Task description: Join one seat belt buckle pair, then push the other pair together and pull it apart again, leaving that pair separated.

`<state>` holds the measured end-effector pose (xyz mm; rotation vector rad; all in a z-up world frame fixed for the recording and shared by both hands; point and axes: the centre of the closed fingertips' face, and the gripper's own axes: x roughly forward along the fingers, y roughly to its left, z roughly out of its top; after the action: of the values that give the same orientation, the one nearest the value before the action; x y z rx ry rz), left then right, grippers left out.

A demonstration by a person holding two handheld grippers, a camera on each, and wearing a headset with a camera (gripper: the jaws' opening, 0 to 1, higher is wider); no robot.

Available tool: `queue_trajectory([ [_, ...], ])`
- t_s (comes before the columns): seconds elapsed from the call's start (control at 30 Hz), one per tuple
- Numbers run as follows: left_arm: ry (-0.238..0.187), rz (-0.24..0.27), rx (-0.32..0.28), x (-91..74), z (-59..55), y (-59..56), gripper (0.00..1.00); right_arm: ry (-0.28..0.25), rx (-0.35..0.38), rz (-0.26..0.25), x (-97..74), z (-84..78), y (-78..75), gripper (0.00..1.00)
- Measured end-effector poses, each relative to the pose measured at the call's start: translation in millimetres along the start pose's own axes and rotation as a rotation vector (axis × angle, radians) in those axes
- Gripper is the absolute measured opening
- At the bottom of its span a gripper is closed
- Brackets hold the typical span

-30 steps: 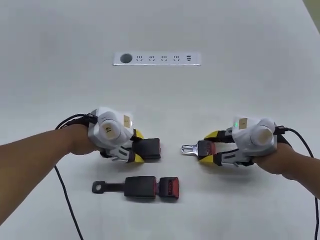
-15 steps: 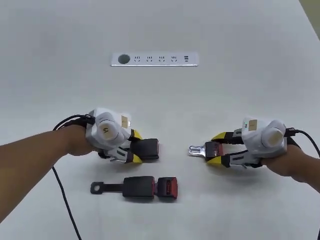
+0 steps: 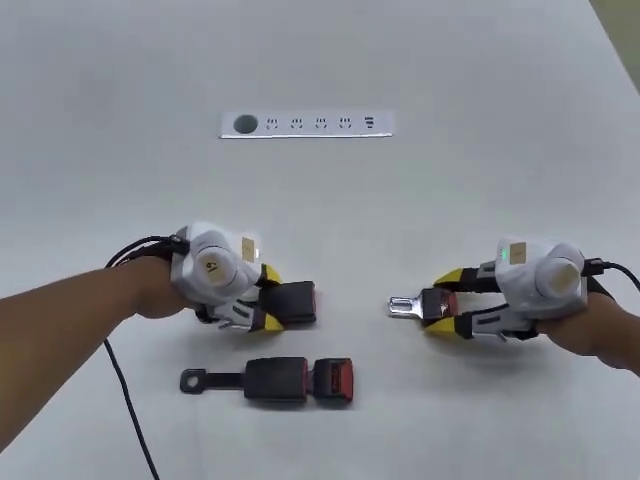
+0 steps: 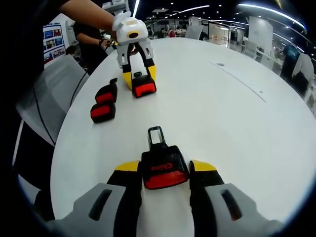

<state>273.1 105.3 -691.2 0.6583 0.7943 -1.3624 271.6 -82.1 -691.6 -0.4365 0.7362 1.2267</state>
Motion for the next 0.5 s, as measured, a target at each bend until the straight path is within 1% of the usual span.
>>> queue_trajectory([
  [0.2, 0.011, 0.009, -0.004, 0.3, 0.1, -0.7, 0.34, 0.001, 0.005, 0.000, -1.7, 1.4, 1.6, 0.36],
  [0.33, 0.014, 0.016, -0.012, 0.2, 0.5, -1.4, 0.35, 0.007, 0.013, -0.011, -1.2, 1.9, 1.6, 0.36],
  [0.37, 0.017, 0.015, -0.015, 0.3, 0.5, -1.9, 0.35, 0.013, 0.015, -0.020, -1.0, 1.9, 0.9, 0.38],
  [0.4, 0.024, 0.011, -0.011, 0.3, 0.6, -3.4, 0.37, 0.021, 0.021, -0.030, -1.0, 1.7, 0.6, 0.42],
  [0.43, 0.037, 0.001, 0.011, 0.4, 0.2, -7.4, 0.40, 0.018, 0.020, -0.032, -0.7, 2.8, 0.9, 0.46],
  [0.47, 0.044, -0.002, 0.019, 0.5, -0.1, -9.6, 0.43, 0.016, 0.027, -0.037, -0.9, 4.6, 1.6, 0.50],
  [0.5, 0.047, -0.008, 0.014, 0.6, 0.2, -12.5, 0.47, 0.015, 0.033, -0.039, -1.1, 5.4, 1.8, 0.55],
])
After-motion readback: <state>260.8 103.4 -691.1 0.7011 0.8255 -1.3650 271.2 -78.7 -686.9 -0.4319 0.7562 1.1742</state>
